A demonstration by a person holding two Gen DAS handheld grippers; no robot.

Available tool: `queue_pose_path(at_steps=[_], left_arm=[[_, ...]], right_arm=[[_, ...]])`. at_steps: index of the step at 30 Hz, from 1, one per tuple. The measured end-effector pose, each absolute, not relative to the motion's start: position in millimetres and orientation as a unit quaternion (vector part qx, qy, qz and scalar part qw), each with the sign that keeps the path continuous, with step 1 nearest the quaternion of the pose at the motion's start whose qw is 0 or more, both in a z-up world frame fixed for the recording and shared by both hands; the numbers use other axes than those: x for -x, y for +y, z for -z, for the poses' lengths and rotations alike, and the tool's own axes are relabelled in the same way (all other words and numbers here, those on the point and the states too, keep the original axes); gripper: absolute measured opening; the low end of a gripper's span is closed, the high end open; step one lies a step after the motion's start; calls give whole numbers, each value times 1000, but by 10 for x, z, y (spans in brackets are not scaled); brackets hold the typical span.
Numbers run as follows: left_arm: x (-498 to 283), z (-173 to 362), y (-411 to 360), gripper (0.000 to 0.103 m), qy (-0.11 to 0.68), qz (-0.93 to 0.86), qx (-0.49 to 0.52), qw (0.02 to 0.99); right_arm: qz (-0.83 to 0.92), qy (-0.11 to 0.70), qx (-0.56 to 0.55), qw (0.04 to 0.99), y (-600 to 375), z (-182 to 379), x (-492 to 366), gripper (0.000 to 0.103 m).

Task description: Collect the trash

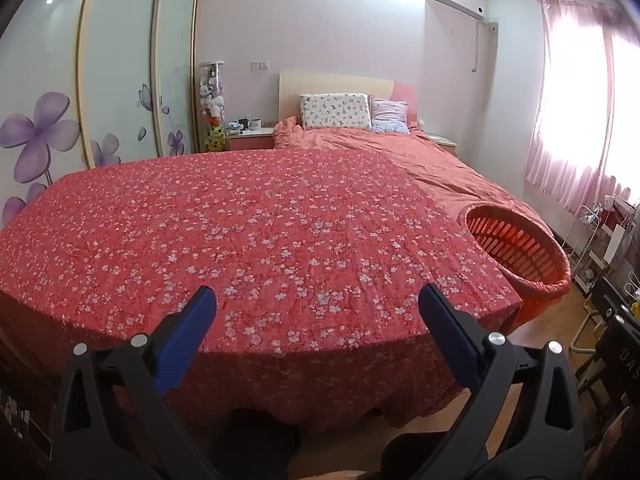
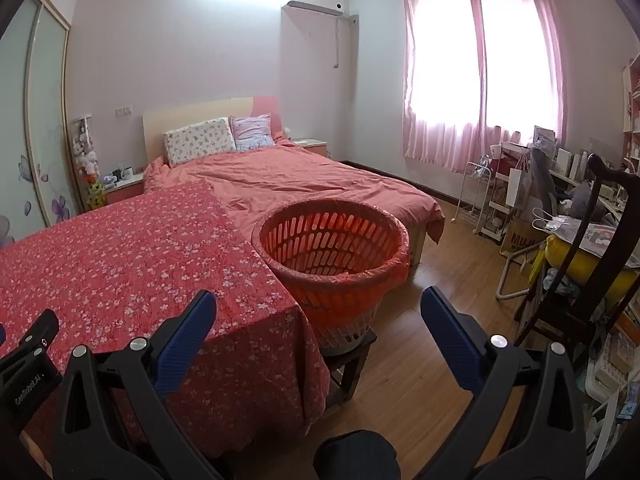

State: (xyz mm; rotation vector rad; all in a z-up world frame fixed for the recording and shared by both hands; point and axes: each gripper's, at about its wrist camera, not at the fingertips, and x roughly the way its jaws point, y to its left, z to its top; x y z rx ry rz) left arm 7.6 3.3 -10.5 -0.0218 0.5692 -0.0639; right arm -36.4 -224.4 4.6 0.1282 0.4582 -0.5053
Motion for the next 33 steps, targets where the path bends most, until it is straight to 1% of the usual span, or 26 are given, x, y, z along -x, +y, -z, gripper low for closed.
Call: queue_pose_path(at_steps=[33], left_arm=[[-5,-22,-54,99,268,30,12,963]], right_arm=[[243,221,-71,942,-2255,-96,375,101]])
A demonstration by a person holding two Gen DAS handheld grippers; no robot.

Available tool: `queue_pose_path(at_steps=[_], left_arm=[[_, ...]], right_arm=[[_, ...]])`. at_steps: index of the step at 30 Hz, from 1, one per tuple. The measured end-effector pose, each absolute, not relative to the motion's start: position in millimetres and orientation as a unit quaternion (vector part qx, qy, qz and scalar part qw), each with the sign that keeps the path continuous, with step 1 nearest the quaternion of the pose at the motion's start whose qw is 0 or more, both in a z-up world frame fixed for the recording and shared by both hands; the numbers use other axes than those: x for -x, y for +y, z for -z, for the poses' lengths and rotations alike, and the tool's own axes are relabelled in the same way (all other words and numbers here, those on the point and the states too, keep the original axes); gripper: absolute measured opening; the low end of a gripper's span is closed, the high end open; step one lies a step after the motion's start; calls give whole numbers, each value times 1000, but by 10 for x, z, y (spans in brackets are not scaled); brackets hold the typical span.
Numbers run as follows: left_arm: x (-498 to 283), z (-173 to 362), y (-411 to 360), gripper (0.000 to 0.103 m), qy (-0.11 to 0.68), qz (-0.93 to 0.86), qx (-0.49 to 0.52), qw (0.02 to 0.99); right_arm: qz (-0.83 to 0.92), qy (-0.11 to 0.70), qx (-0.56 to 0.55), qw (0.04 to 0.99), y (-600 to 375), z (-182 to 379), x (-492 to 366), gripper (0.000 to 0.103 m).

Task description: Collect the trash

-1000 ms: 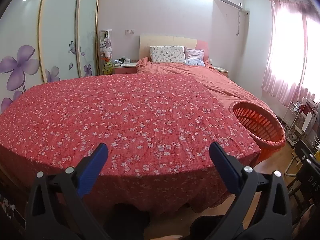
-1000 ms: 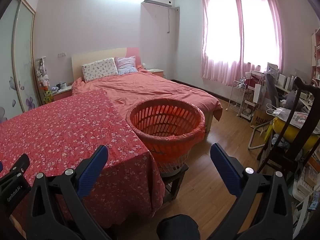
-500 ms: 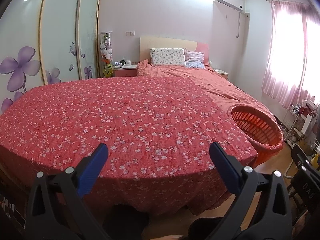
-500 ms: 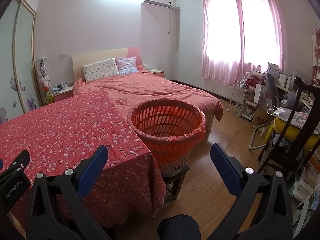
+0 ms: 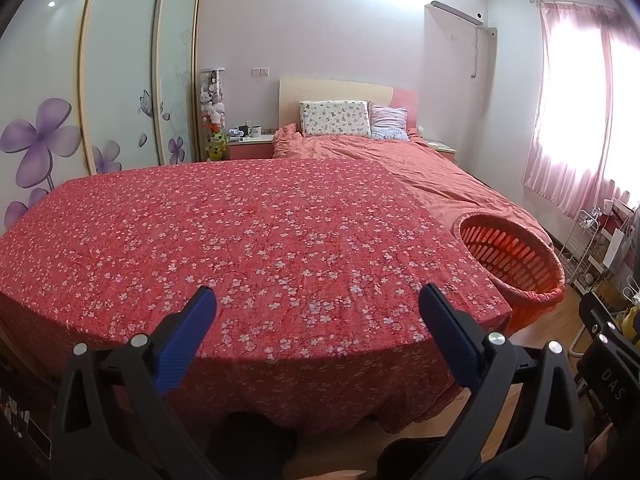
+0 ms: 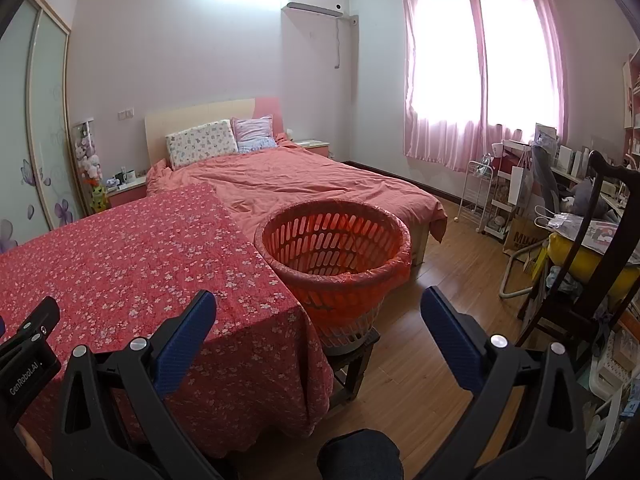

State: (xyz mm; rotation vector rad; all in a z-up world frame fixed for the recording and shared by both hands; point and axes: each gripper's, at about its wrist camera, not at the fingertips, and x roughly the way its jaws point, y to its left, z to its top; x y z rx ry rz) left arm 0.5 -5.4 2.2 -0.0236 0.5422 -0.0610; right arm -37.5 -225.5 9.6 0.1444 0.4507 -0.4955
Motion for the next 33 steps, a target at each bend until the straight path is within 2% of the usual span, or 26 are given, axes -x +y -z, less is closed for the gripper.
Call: queue_pose_path(at_steps=[33], left_arm=[[31,-12,-101,99,263,24,-9,964]], right_arm=[[243,221,-72,942,-2258,-90,370,101]])
